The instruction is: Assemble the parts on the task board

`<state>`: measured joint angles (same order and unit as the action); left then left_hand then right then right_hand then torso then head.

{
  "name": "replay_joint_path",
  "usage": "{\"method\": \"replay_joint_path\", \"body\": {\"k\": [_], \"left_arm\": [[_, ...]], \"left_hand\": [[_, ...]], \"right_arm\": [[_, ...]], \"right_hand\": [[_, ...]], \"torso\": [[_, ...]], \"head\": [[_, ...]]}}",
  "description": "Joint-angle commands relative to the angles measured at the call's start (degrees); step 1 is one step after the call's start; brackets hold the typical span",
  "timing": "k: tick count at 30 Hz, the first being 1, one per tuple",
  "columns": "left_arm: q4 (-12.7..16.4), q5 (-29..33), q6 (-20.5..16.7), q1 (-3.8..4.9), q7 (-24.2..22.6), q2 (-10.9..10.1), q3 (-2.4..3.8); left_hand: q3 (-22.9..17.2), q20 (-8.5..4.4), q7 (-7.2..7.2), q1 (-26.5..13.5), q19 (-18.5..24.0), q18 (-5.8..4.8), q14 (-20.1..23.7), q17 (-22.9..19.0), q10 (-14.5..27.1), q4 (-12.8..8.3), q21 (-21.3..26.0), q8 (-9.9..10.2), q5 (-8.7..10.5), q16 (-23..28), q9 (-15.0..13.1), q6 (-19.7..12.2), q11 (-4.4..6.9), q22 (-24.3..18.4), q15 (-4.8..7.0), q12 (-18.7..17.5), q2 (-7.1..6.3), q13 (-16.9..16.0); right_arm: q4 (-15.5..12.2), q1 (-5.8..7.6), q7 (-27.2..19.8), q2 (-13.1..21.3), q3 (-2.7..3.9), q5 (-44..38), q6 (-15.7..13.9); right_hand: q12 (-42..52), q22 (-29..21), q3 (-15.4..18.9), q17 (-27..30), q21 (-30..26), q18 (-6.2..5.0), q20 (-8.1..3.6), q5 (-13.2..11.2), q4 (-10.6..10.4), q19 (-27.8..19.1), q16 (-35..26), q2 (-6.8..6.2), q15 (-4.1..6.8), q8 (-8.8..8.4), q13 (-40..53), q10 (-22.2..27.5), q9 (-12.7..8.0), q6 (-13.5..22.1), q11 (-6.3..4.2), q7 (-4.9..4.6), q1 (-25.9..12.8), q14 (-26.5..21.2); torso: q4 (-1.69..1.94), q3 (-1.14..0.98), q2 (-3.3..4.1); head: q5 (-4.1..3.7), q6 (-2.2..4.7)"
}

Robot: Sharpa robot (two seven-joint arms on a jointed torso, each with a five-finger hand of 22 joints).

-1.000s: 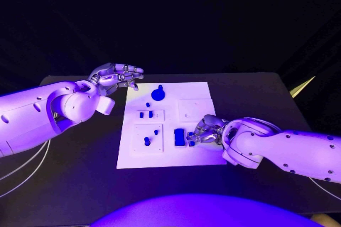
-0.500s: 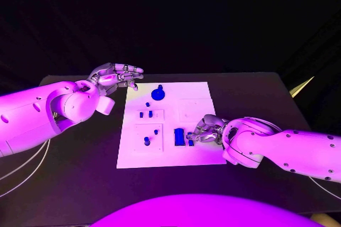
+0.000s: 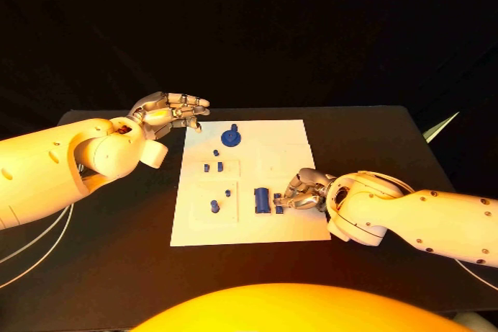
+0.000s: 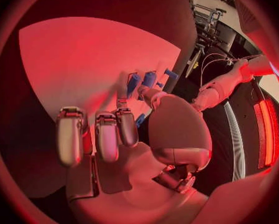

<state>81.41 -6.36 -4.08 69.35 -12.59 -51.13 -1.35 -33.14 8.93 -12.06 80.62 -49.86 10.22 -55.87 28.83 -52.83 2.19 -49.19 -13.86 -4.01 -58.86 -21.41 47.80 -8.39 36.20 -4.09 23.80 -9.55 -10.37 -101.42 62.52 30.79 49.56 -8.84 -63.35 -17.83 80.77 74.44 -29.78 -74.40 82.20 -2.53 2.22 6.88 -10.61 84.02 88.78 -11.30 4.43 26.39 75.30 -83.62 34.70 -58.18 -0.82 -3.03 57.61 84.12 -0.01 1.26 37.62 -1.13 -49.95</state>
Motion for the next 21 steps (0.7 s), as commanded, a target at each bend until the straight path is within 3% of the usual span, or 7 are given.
{"method": "replay_joint_path", "body": {"k": [1, 6, 21], "left_arm": [[0.0, -0.1, 0.1, 0.03, -0.1, 0.1, 0.04], [0.0, -0.2, 0.0, 0.03, 0.0, 0.1, 0.03], [-0.1, -0.2, 0.0, 0.02, 0.0, 0.1, 0.02]], "left_hand": [[-1.4, 0.19, -0.18, 0.1, -0.3, 0.27, 0.4, -0.7, 0.8, -0.8, -0.5, -1.2, -1.29, 0.6, 0.4, -0.2, -0.02, 0.7, 0.08, 0.9, 0.12, 0.7], [-1.4, 0.19, -0.18, 0.1, -0.3, 0.27, 0.4, -0.7, 0.8, -0.8, -0.5, -1.2, -1.29, 0.6, 0.4, -0.2, -0.02, 0.7, 0.08, 0.9, 0.12, 0.7], [-1.5, 0.21, -0.19, 0.0, -0.2, 0.27, 0.4, -0.7, 0.8, -0.8, -0.6, -1.2, -1.28, 0.6, 0.4, -0.2, -0.03, 0.8, 0.07, 0.9, 0.16, 0.7]], "right_arm": [[-0.1, -0.06, -0.3, 0.2, -0.01, -0.2, 1.0], [-0.4, -0.07, -0.6, 0.5, -0.03, -0.4, 1.9], [0.3, -0.42, -1.1, 0.4, -0.05, -0.3, 2.0]], "right_hand": [[0.2, 13.9, -0.1, -14.5, 0.9, 1.27, -0.99, 1.0, 1.2, 4.7, 0.7, -0.75, 0.50, 0.71, 9.3, -2.5, -0.2, -0.3, -0.57, 0.29, 1.0, 5.6], [0.1, 13.9, -0.2, -14.5, 0.9, 1.28, -1.01, 0.9, 2.3, 4.7, 0.7, -1.39, 0.51, 0.72, 9.3, -2.4, -0.2, -0.2, -0.59, 0.30, 2.2, 5.6], [0.2, 13.9, -0.1, -14.5, 0.9, 1.27, -1.01, 0.9, 2.3, 4.7, 0.7, -1.41, 0.51, 0.73, 9.3, -2.5, -0.3, -0.3, -0.56, 0.25, 2.2, 5.6]], "torso": [[0.05, 0.01, -0.02], [0.00, -0.01, 0.00], [0.08, -0.04, 0.03]], "head": [[-0.05, -0.05], [0.06, -0.05], [0.11, 0.05]]}}
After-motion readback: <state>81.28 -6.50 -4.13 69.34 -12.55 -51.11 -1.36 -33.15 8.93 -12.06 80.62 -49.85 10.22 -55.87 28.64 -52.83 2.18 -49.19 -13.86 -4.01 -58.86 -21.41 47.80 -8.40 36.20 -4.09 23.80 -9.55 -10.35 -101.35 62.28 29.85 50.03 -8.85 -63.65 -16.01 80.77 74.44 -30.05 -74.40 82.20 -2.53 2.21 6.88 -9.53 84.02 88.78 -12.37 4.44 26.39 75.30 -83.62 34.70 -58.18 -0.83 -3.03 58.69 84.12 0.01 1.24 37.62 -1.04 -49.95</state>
